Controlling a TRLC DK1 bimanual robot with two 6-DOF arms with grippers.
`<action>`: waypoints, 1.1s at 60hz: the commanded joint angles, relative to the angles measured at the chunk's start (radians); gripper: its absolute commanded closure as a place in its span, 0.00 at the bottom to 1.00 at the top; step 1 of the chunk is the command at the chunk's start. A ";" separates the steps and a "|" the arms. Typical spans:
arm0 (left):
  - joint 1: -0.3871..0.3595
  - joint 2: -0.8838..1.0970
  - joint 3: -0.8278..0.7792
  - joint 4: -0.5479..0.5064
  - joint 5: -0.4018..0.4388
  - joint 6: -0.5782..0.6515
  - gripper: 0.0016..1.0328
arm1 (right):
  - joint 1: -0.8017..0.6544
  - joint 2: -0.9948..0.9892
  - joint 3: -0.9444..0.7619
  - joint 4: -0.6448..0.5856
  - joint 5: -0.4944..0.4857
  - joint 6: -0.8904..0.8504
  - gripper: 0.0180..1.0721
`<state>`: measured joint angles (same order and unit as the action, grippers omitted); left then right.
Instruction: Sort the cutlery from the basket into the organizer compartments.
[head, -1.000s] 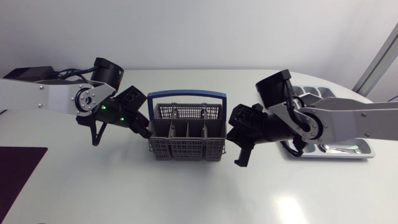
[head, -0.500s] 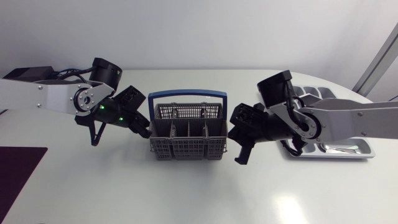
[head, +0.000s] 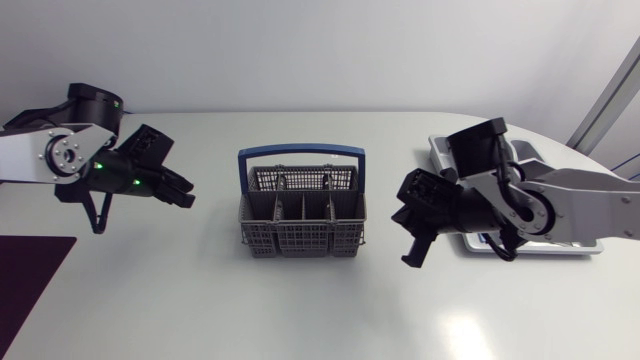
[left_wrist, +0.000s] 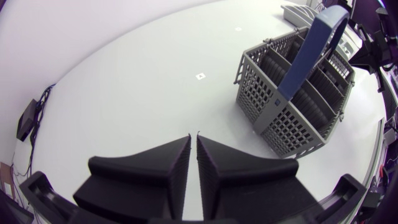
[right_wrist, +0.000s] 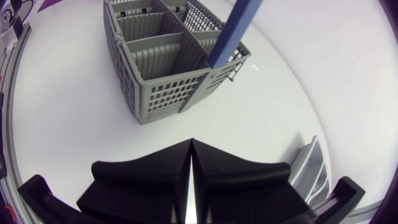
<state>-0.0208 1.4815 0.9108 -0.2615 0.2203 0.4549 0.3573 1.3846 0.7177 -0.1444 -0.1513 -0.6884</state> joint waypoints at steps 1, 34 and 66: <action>0.025 -0.063 -0.035 -0.022 0.024 0.025 0.77 | -0.023 -0.056 -0.031 -0.024 0.018 -0.008 0.92; 0.062 -0.282 -0.079 -0.081 0.030 -0.044 0.06 | -0.107 -0.395 -0.119 -0.126 0.125 0.033 0.04; 0.091 -0.449 -0.141 -0.091 0.010 -0.107 0.04 | -0.287 -0.696 -0.198 -0.138 0.107 0.147 0.04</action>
<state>0.0628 1.0798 0.8066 -0.3653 0.2306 0.3687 0.0887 0.7258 0.5529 -0.2852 -0.0444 -0.5926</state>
